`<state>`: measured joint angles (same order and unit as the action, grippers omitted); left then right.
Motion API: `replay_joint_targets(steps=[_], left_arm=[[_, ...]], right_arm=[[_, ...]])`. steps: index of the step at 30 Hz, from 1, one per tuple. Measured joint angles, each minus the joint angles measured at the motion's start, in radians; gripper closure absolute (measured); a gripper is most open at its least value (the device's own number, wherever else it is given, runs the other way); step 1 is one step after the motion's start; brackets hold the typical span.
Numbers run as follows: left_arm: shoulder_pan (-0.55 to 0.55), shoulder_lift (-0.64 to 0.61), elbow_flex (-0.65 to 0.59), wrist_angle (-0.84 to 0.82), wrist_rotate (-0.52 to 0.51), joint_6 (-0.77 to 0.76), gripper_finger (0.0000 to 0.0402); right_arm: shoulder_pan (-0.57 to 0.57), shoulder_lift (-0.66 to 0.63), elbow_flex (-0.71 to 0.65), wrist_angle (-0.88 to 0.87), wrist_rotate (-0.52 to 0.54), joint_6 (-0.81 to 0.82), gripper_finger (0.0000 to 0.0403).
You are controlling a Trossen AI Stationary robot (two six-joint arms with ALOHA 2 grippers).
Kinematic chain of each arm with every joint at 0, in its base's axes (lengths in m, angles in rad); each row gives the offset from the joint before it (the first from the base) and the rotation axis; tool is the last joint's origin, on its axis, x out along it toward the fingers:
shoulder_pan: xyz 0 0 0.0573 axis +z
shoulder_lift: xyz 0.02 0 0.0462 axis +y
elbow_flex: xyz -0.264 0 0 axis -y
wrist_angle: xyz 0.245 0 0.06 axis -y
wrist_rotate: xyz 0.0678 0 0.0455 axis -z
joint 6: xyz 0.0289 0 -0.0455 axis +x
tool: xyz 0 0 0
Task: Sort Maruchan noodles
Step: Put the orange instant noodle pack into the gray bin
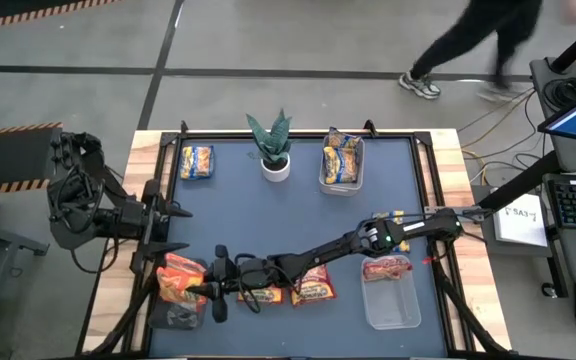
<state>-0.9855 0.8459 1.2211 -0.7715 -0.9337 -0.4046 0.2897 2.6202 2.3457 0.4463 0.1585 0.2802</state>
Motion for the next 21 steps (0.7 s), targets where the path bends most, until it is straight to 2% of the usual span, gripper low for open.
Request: replay_joint_targets(steps=[10, 16, 21], left_arm=[[0.000, 0.000, 0.000, 0.000, -0.003, 0.000, 0.0113], [0.000, 0.004, 0.000, 0.001, -0.003, -0.001, 0.0113], [0.001, 0.035, -0.018, 0.000, 0.018, -0.058, 0.0113]], right_arm=[[0.000, 0.000, 0.000, -0.038, 0.000, 0.008, 0.0280], [0.000, -0.001, 0.000, -0.068, -0.005, 0.008, 0.0277], [0.004, -0.031, -0.001, -0.188, -0.019, -0.045, 0.0288]])
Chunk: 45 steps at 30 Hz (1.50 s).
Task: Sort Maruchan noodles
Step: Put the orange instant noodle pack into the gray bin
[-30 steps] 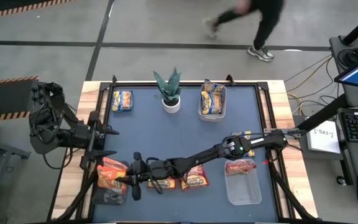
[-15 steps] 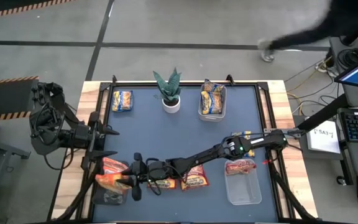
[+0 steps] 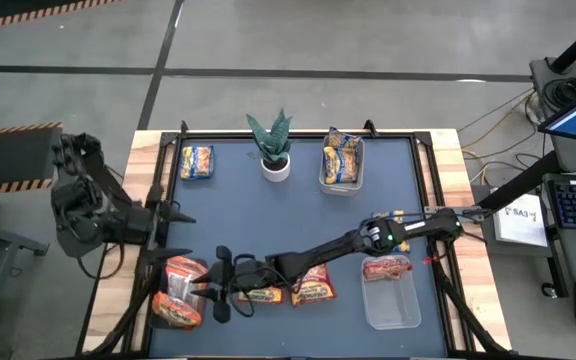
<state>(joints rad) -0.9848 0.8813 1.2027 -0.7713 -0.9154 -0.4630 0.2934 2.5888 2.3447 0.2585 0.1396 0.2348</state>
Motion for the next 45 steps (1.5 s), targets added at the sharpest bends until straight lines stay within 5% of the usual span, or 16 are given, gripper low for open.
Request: replay_joint_targets(steps=[10, 20, 24, 45], left_arm=[[-0.001, 0.145, -0.043, -0.163, 0.338, -0.276, 0.0129], [-0.033, 0.354, -0.043, -0.306, 0.845, -0.454, 0.0159], [-0.060, 0.417, -0.042, -0.365, 0.954, -0.523, 0.0161], [-0.186, 0.455, -0.043, -0.530, 0.810, -0.647, 0.0162]], right_arm=[[0.073, -0.125, 0.001, -0.372, 0.129, -0.190, 0.0332], [0.110, -0.169, -0.001, -0.688, 0.154, -0.157, 0.0359], [0.119, -0.175, -0.001, -0.716, 0.185, -0.173, 0.0360], [0.147, -0.253, -0.004, -0.842, 0.280, -0.239, 0.0360]])
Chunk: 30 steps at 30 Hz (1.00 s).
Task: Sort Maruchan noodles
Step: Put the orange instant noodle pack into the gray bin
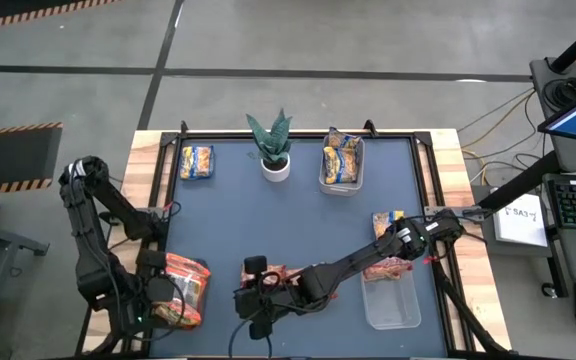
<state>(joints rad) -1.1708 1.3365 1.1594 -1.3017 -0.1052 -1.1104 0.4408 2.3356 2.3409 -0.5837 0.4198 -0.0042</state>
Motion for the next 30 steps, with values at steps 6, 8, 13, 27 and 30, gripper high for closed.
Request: replay_joint_targets(steps=[6, 8, 13, 27, 30], left_arm=[[-0.027, 0.000, -0.011, 0.000, -0.058, -0.047, 0.0162], [-0.033, 0.000, -0.015, 0.000, -0.064, -0.067, 0.0162], [-0.057, 0.000, -0.020, 0.001, -0.071, -0.100, 0.0162], [-0.100, 0.000, -0.024, 0.009, -0.122, -0.167, 0.0161], [-0.100, 0.000, -0.024, 0.011, -0.134, -0.167, 0.0161]], right_arm=[[0.002, -0.009, -0.001, -0.045, 0.003, -0.015, 0.0360], [0.004, -0.020, -0.001, -0.073, 0.011, -0.015, 0.0360], [0.009, -0.049, -0.005, -0.138, 0.056, -0.009, 0.0360], [0.013, -0.302, -0.394, 0.110, 0.044, -0.067, 0.0360], [0.013, -0.386, -0.565, 0.274, 0.040, -0.065, 0.0360]])
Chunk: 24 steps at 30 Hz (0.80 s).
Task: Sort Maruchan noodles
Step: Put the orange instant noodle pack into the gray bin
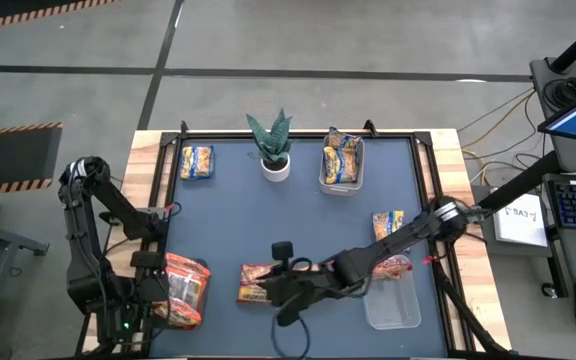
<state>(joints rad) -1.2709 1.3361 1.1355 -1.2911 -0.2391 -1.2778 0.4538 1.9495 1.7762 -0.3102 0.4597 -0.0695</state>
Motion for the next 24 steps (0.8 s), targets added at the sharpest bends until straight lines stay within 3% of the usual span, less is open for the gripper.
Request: replay_joint_targets(steps=[6, 11, 24], left_arm=[[-0.006, 0.000, 0.000, 0.010, -0.014, -0.046, 0.0161], [-0.015, 0.000, -0.016, 0.022, -0.025, -0.085, 0.0161], [-0.022, 0.037, -0.080, 0.111, -0.031, -0.123, 0.0178]], right_arm=[[0.000, -0.134, -0.312, 0.402, -0.046, -0.031, 0.0360], [0.000, -0.181, -0.465, 0.657, -0.053, -0.119, 0.0360], [-0.002, -0.211, -0.506, 0.686, -0.097, -0.099, 0.0360]])
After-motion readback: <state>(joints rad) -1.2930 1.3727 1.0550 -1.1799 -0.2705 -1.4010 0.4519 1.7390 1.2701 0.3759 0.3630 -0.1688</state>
